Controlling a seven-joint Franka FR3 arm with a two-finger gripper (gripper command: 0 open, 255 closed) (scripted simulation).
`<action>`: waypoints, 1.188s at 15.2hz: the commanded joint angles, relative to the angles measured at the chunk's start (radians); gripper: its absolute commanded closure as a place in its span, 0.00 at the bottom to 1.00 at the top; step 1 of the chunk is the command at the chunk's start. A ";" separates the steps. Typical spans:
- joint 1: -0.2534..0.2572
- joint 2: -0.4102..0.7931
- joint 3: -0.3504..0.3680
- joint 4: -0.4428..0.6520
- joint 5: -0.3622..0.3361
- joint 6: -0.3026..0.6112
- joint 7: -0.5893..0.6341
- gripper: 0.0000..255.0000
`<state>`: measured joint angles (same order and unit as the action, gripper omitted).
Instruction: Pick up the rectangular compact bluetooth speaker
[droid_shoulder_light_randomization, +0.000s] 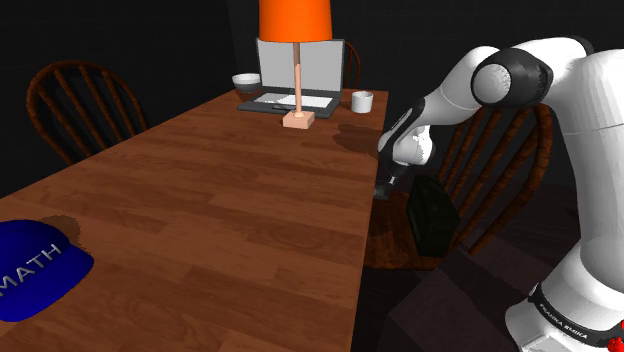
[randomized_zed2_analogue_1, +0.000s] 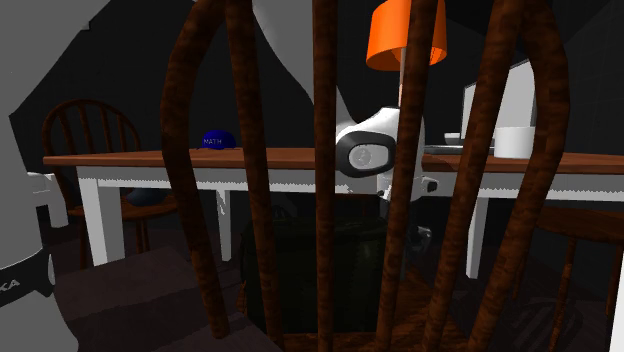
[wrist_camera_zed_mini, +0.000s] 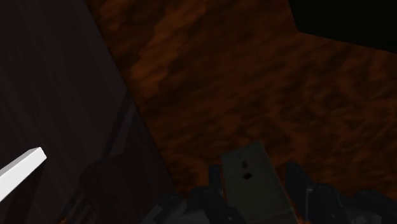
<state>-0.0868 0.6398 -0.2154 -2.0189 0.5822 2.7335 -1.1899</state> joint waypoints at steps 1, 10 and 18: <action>0.000 0.001 0.001 -0.001 0.000 -0.001 0.000 1.00; 0.035 -0.083 -0.045 -0.030 -0.046 -0.058 0.041 1.00; 0.072 -0.173 -0.095 -0.048 -0.106 -0.127 0.093 1.00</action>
<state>-0.0204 0.4792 -0.3040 -2.0653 0.4847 2.6166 -1.1053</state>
